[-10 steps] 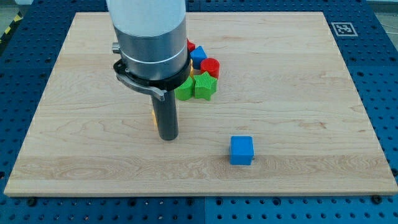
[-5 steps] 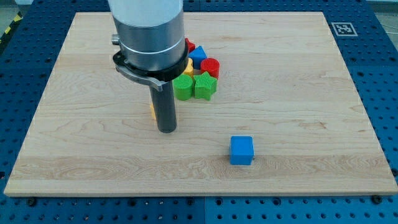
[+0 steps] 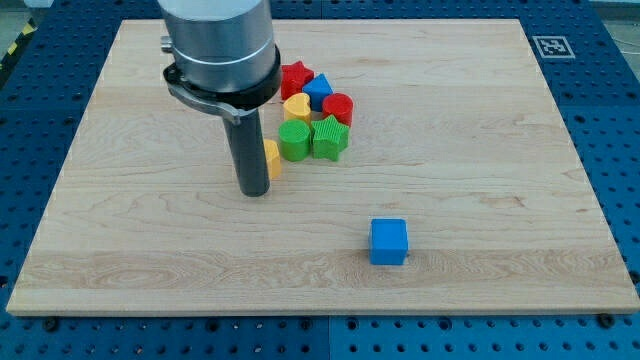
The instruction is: Place the yellow hexagon towards the left side of the yellow heart
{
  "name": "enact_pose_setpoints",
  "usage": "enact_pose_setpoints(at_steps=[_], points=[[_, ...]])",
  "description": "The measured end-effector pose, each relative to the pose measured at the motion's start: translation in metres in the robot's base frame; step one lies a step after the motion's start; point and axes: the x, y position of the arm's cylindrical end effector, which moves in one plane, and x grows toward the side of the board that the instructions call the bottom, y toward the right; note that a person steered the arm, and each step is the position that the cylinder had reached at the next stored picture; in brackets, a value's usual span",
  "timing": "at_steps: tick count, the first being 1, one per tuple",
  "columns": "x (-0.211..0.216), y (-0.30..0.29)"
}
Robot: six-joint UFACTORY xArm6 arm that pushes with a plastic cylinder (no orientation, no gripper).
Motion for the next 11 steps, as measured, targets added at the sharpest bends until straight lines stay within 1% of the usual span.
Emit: enact_pose_setpoints(at_steps=[2,3,4,5,6,9,11], points=[[0.002,0.017],[0.002,0.042],[0.002,0.052],[-0.001,0.054],[-0.016,0.054],[-0.017,0.035],[-0.015,-0.012]])
